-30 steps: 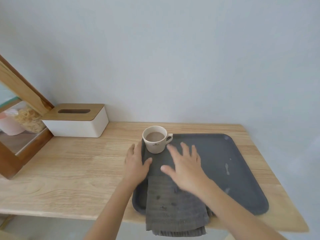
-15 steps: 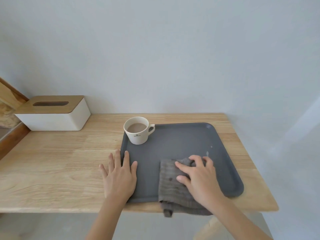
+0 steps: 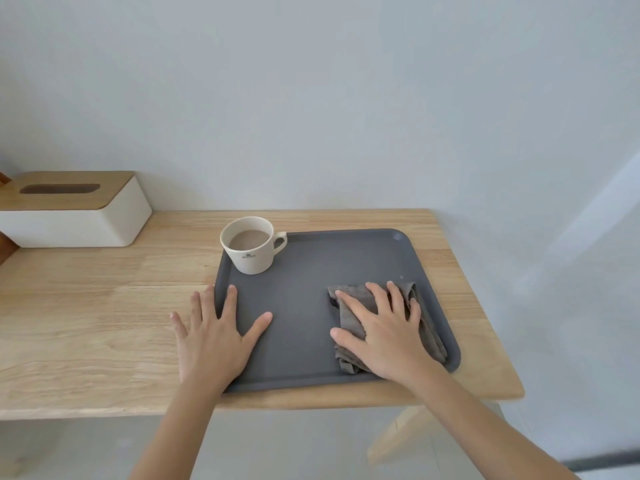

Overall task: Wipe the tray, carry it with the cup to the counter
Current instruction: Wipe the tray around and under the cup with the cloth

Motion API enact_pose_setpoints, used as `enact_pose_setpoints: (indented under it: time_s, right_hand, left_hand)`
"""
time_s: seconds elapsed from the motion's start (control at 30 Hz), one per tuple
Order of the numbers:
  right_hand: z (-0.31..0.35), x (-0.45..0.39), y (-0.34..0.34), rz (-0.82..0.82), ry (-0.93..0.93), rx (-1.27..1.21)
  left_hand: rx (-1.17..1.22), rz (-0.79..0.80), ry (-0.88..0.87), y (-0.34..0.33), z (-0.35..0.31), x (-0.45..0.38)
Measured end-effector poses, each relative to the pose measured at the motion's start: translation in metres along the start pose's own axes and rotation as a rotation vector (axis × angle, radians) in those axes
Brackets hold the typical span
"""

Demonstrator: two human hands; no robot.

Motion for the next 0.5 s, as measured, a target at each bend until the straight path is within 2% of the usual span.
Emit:
enact_pose_setpoints:
  time_s: [0.1, 0.2, 0.27, 0.4, 0.43, 0.5]
  right_hand:
    - [-0.020, -0.037, 0.006, -0.016, -0.112, 0.026]
    - [-0.006, -0.066, 0.003, -0.046, -0.181, 0.028]
    - [0.016, -0.061, -0.004, -0.034, -0.116, 0.019]
    - [0.019, -0.014, -0.010, -0.031, 0.249, 0.063]
    - [0.007, -0.011, -0.007, -0.038, 0.264, 0.067]
    - [-0.020, -0.029, 0.000, -0.071, 0.146, 0.074]
  left_hand:
    - [0.034, 0.004, -0.007, 0.001, -0.001, 0.000]
    - [0.032, 0.016, -0.008, 0.001, -0.001, -0.001]
    - [0.025, 0.017, -0.004, 0.001, -0.002, -0.001]
    - [0.036, 0.011, 0.002, 0.000, -0.001, -0.002]
    - [0.037, 0.009, -0.002, 0.000, 0.000, -0.002]
    - [0.037, 0.011, -0.009, -0.002, 0.000, -0.003]
Point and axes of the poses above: each hand's wrist, its own x-axis away from the middle knuckle, its own y-axis out of the back of the hand, z = x × y, the point moved 2 cm from there along -x, towards the middle knuckle, and after that the axes turned 12 degrees about -y, right-handed, at the moved point
